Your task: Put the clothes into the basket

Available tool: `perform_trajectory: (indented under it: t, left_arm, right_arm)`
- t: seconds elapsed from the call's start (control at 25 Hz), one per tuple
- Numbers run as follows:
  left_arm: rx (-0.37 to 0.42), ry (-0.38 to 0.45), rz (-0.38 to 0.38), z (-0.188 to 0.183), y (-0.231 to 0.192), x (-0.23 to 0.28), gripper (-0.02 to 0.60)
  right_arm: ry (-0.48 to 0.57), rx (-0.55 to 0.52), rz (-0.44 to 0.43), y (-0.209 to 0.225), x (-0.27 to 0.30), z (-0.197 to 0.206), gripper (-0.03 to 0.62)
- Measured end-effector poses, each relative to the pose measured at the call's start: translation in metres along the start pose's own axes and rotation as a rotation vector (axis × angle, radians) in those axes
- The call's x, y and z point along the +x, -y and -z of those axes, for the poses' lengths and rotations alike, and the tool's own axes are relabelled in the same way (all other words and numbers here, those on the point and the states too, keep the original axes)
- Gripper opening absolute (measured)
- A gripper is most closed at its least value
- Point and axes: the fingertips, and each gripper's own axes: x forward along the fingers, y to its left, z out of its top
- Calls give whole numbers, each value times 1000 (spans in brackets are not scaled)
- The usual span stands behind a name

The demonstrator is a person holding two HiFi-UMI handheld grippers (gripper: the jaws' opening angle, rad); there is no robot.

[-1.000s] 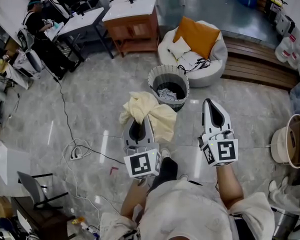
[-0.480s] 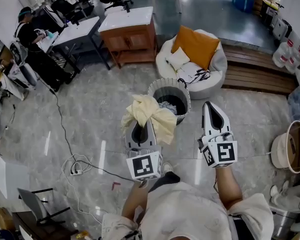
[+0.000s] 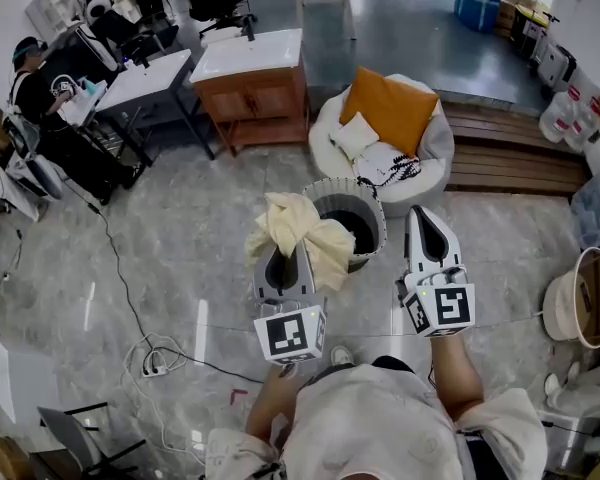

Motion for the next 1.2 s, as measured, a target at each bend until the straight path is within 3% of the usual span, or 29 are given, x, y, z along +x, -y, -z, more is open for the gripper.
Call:
perform_trajectory:
  t: [0.64, 1.2]
  left_arm:
    - [-2, -24, 13, 20, -7, 62, 34]
    - [3, -12, 5, 31, 28, 209, 34]
  right_arm:
    - [-18, 34, 14, 29, 51, 33, -12]
    - [-8, 65, 36, 139, 162, 51, -12]
